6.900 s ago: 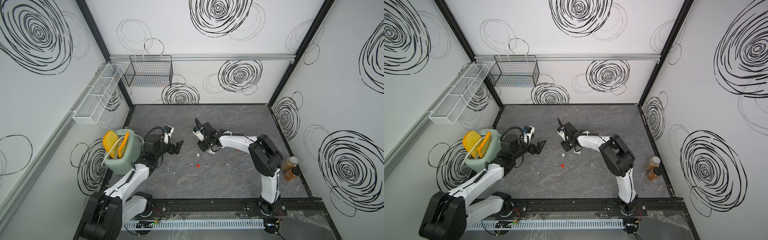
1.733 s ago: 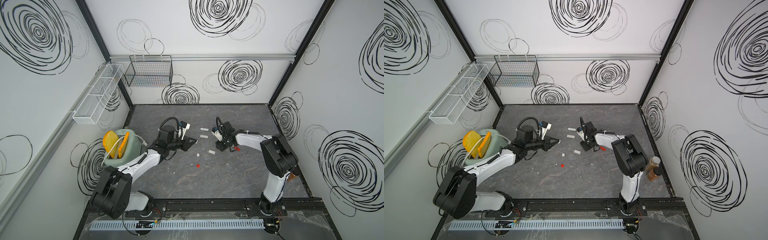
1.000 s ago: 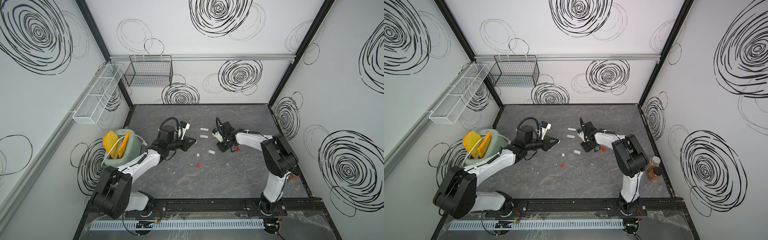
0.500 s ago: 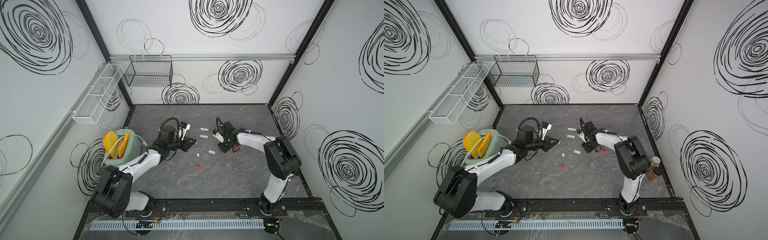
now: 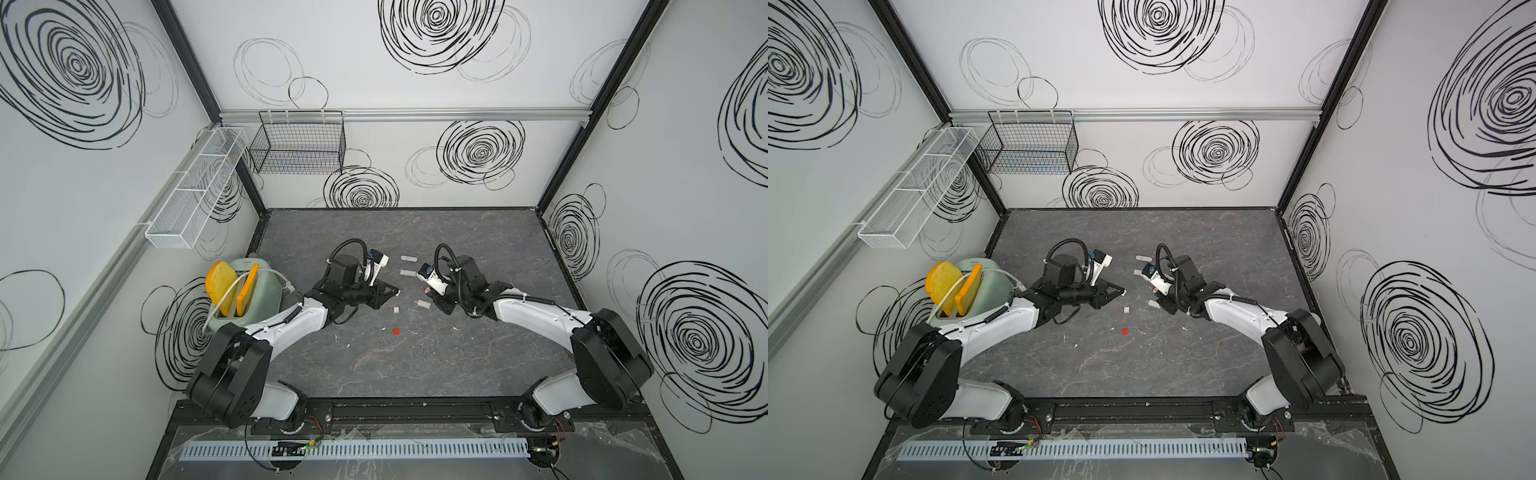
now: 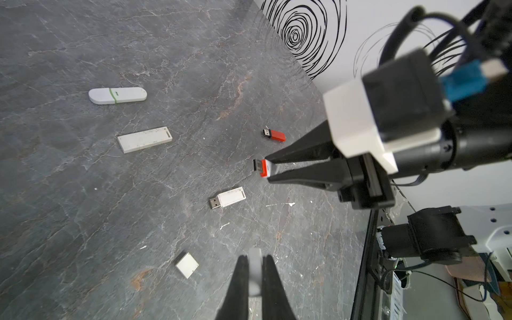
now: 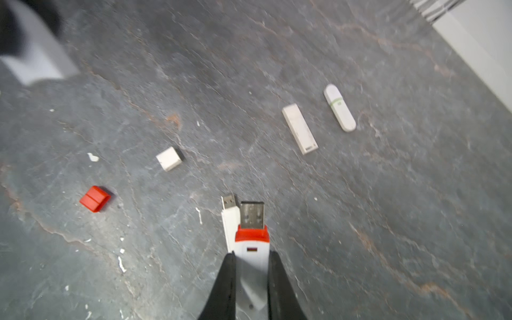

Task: Close the usb drive cover
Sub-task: Pick up the USB drive from the center of the board, then close the cover of the USB drive.

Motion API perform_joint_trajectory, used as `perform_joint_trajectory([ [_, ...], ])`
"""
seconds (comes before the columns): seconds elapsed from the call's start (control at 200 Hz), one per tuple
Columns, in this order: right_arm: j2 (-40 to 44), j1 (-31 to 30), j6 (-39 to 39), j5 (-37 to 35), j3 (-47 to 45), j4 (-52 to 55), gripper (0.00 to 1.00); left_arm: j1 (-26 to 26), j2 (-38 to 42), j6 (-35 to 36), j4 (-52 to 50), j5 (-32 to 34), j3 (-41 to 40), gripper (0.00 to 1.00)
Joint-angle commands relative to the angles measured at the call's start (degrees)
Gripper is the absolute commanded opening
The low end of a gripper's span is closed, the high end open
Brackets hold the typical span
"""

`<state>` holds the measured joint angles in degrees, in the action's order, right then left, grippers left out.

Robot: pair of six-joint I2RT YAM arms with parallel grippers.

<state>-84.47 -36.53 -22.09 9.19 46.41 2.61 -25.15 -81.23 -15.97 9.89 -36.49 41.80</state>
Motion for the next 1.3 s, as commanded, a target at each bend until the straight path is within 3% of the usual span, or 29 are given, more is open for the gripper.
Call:
perform_joint_trajectory([
  [0.0, 2.23, -2.40, -4.77, 0.81, -3.06, -10.88, 0.04, -0.52, -0.90, 0.30, 1.15, -2.02, 1.62, 0.00],
  [0.515, 3.34, -11.47, -12.63, -6.57, -10.76, -26.19, 0.05, -0.61, -2.18, -4.43, 2.43, -3.95, 1.92, 0.00],
  [1.296, 5.45, -11.81, -11.88, -5.68, -11.35, -28.89, 0.05, -1.31, -1.73, -2.23, 2.64, -4.14, 0.81, 0.00],
])
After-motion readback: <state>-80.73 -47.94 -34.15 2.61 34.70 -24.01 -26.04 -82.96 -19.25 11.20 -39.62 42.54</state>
